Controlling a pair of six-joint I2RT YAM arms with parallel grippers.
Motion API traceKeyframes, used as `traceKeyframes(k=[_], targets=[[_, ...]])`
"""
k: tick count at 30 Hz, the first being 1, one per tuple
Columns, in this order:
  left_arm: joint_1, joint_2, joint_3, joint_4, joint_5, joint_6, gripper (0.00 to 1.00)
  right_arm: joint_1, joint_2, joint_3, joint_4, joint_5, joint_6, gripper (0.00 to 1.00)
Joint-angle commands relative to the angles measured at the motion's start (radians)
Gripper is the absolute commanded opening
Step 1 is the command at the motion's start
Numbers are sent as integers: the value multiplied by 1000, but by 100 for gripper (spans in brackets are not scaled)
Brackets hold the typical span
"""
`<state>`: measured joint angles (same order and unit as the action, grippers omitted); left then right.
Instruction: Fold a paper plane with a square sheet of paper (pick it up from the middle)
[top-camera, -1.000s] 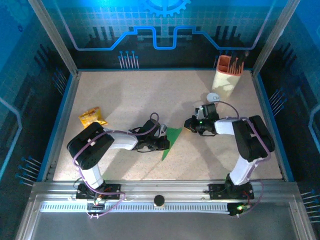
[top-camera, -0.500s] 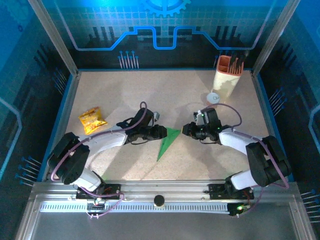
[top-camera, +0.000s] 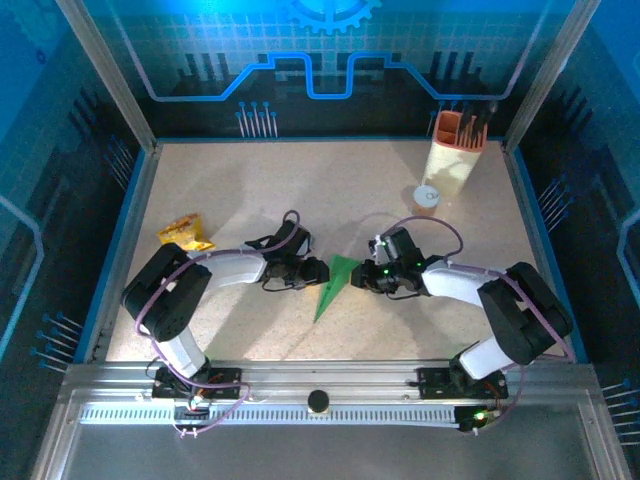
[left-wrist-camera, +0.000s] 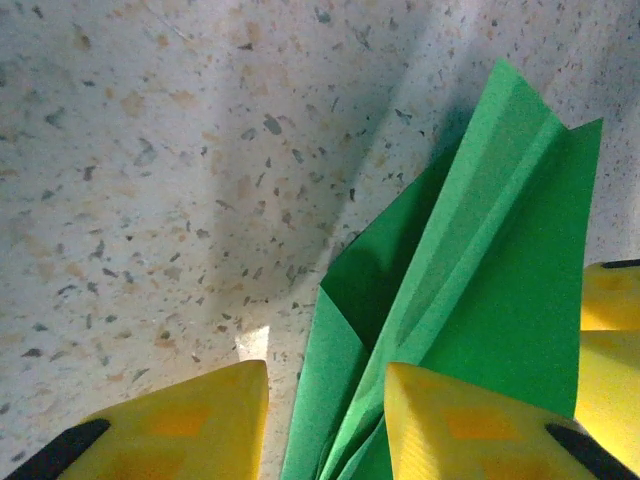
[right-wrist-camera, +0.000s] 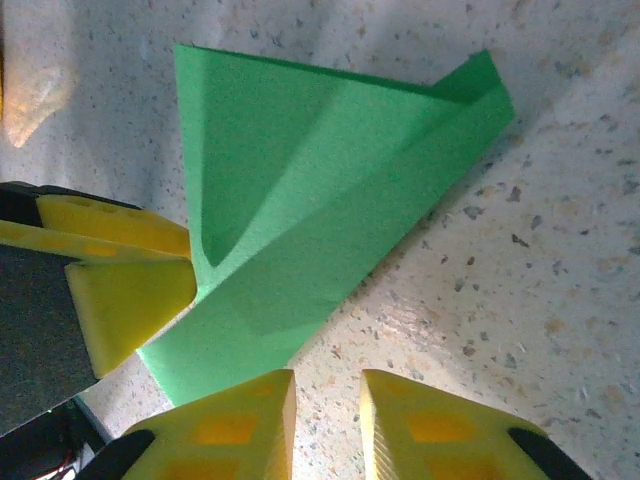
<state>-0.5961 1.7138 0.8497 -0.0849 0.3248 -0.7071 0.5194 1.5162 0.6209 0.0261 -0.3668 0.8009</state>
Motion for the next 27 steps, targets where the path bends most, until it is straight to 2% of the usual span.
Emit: traceKeyframes(k=[1, 7, 13, 17, 21, 27], targets=[[8, 38, 32, 33, 95, 39, 36, 19, 29, 7, 1, 12, 18, 25], [10, 73, 45, 76, 176, 59, 32, 24, 49, 9, -30, 51, 21, 24], [10, 37, 27, 100, 161, 75, 16, 24, -6, 5, -64, 78, 33, 25], [7, -32, -3, 103, 89, 83, 10, 24, -99, -8, -66, 96, 74, 27], [-5, -113, -28, 77, -26, 93, 8, 27, -179, -5, -53, 93, 125, 36], [-59, -168, 15, -62, -222, 127, 8, 65, -154, 71, -46, 39, 150, 43]])
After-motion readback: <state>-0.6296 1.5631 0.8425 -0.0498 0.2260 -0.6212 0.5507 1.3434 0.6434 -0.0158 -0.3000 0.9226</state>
